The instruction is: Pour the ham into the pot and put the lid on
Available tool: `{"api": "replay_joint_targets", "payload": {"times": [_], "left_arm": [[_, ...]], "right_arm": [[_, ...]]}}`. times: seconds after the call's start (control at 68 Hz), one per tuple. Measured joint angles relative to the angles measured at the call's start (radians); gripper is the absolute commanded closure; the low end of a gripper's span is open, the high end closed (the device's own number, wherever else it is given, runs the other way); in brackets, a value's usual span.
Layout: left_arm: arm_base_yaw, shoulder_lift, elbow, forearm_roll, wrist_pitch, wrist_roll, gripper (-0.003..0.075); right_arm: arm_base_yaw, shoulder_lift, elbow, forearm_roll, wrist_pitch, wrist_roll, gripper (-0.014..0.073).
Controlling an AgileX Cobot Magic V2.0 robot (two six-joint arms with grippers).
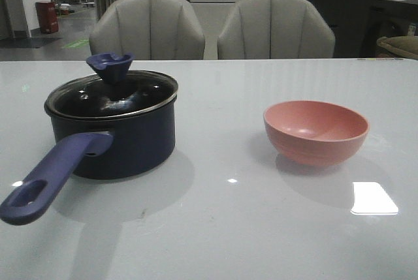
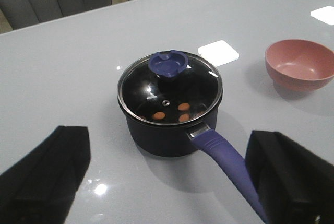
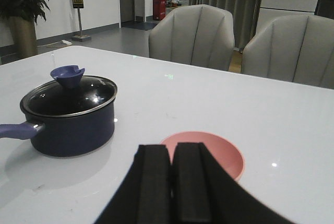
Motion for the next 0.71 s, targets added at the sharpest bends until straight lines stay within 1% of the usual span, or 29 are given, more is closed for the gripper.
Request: {"api": "replay_joint_targets", "payload": {"times": [0.029, 0.074, 0.088, 0.103, 0.118, 0.132, 0.25, 0.265, 0.279, 0.324, 0.353, 0.397, 0.706], "left_arm": [[0.0, -0.038, 0.026, 0.0, -0.006, 0.0, 0.0097], [0.0, -0.103, 0.062, -0.002, -0.011, 0.0, 0.0136], [0.0, -0.129, 0.083, -0.002, -0.015, 0.0, 0.0162], [0.0, -0.138, 0.083, -0.002, -0.014, 0.0, 0.0172], [0.0, -0.162, 0.101, -0.004, -0.018, 0.0, 0.0204], [0.0, -0.178, 0.106, -0.004, -0.018, 0.0, 0.0216], [0.0, -0.283, 0.157, -0.008, -0.03, 0.0, 0.0478], [0.0, -0.292, 0.158, -0.008, -0.03, 0.0, 0.0528], [0.0, -0.296, 0.161, -0.008, -0.03, 0.0, 0.0561], [0.0, -0.318, 0.165, -0.008, -0.03, 0.0, 0.0627], [0.0, -0.324, 0.167, -0.008, -0.031, 0.002, 0.0598], [0.0, -0.335, 0.167, -0.01, -0.032, 0.002, 0.0584], [0.0, -0.338, 0.171, -0.013, -0.034, 0.002, 0.0587]], "right_arm": [[0.0, 0.0, 0.0, 0.0, 0.0, 0.0, 0.0446], [0.0, 0.0, 0.0, 0.0, 0.0, 0.0, 0.0446], [0.0, 0.0, 0.0, 0.0, 0.0, 0.0, 0.0446], [0.0, 0.0, 0.0, 0.0, 0.0, 0.0, 0.0446], [0.0, 0.0, 0.0, 0.0, 0.0, 0.0, 0.0446], [0.0, 0.0, 0.0, 0.0, 0.0, 0.0, 0.0446], [0.0, 0.0, 0.0, 0.0, 0.0, 0.0, 0.0446], [0.0, 0.0, 0.0, 0.0, 0.0, 0.0, 0.0446], [0.0, 0.0, 0.0, 0.0, 0.0, 0.0, 0.0446], [0.0, 0.0, 0.0, 0.0, 0.0, 0.0, 0.0446], [0.0, 0.0, 0.0, 0.0, 0.0, 0.0, 0.0446], [0.0, 0.0, 0.0, 0.0, 0.0, 0.0, 0.0446], [0.0, 0.0, 0.0, 0.0, 0.0, 0.0, 0.0446]]}}
